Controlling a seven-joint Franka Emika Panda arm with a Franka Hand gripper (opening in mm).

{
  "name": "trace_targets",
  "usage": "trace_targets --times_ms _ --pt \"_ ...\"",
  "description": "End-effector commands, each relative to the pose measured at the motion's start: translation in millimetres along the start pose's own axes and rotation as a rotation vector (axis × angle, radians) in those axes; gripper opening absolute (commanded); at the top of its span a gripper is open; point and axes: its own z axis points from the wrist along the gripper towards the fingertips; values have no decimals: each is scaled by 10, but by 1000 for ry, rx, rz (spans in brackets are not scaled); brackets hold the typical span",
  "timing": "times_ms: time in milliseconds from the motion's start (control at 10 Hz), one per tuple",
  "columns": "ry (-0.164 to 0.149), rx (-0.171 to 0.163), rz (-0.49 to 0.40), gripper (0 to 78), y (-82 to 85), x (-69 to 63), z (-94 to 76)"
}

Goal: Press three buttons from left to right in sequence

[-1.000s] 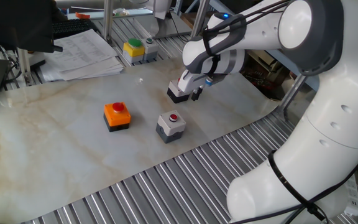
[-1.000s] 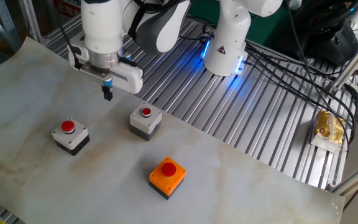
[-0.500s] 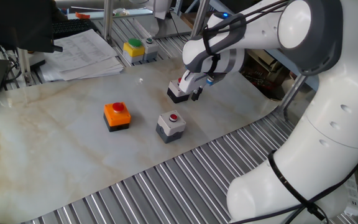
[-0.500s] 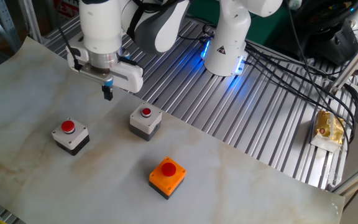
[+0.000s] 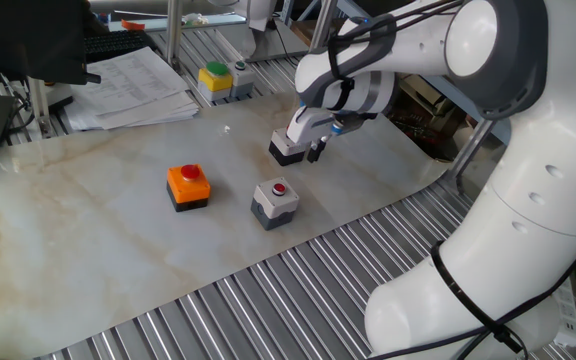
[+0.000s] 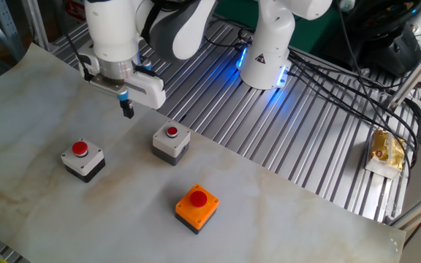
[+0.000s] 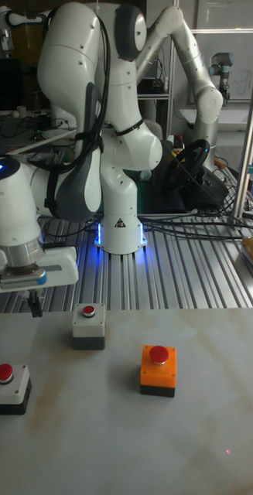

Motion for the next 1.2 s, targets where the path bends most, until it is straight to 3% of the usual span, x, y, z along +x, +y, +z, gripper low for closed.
trace_targets --times_ms 100,500,1200 --pt "-22 6 -91 0 167 -29 22" --pt "-28 3 -96 0 287 1 57" --pt "-27 -3 -78 0 327 68 -17"
